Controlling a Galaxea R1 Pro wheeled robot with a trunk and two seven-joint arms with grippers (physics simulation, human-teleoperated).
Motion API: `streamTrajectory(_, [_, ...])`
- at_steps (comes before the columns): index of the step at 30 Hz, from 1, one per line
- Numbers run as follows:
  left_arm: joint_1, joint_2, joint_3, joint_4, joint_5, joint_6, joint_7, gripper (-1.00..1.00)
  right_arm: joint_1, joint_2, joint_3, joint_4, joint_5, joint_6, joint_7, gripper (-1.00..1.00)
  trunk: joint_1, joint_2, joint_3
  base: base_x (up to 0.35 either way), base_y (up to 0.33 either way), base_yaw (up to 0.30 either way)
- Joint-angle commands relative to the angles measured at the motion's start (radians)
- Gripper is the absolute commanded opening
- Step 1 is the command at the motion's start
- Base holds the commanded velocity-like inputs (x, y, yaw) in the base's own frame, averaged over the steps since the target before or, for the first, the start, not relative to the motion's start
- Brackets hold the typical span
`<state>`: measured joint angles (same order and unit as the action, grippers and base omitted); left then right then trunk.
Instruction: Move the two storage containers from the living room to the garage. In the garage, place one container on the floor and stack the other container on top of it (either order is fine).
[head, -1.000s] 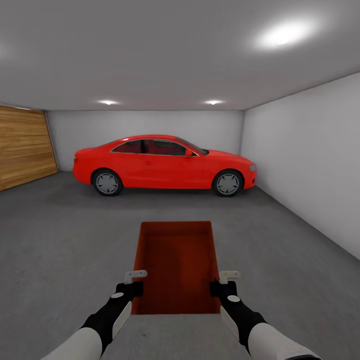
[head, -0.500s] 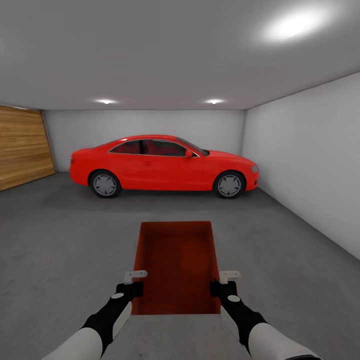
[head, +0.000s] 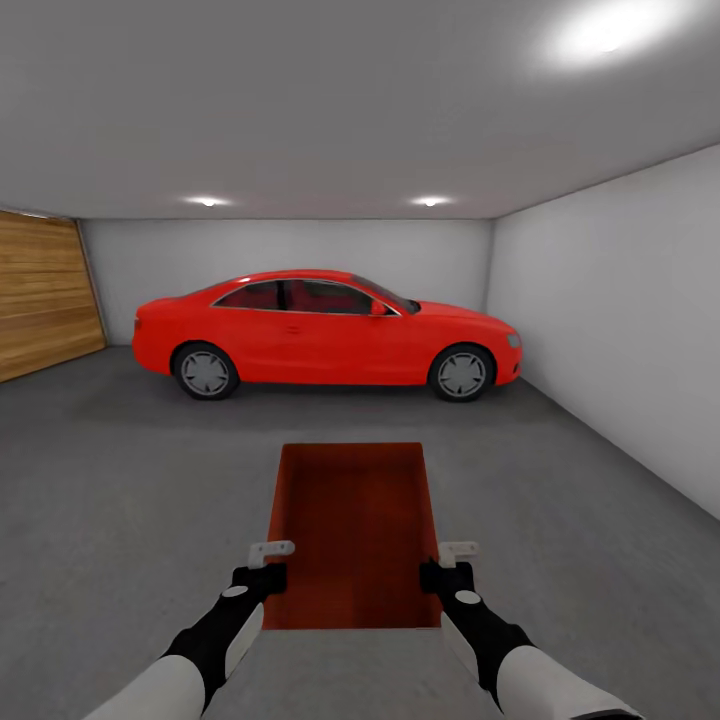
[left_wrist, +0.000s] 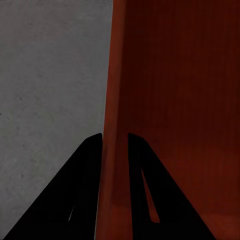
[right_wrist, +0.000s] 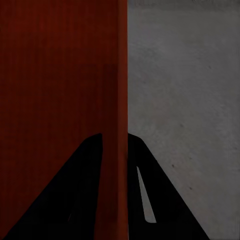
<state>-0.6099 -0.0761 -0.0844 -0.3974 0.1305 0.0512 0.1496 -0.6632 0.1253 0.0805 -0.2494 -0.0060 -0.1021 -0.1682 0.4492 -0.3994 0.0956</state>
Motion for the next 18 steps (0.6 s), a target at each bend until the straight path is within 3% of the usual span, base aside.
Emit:
streamTrajectory(1, [-0.001, 0.004, 0.011, -0.017, -0.006, 0.003, 0.015, -1.0, 0.0, -0.001, 0.012, 0.004, -0.011, -0.001, -0.005, -1.0, 0.001, -0.001, 0.0, 0.323, 0.0, 0.0])
streamTrajectory(18, [-0.001, 0.009, 0.012, -0.016, -0.006, 0.003, 0.014, -1.0, 0.0, 0.001, 0.012, 0.004, -0.01, -0.001, -0.005, -1.0, 0.001, -0.001, 0.0, 0.323, 0.0, 0.0])
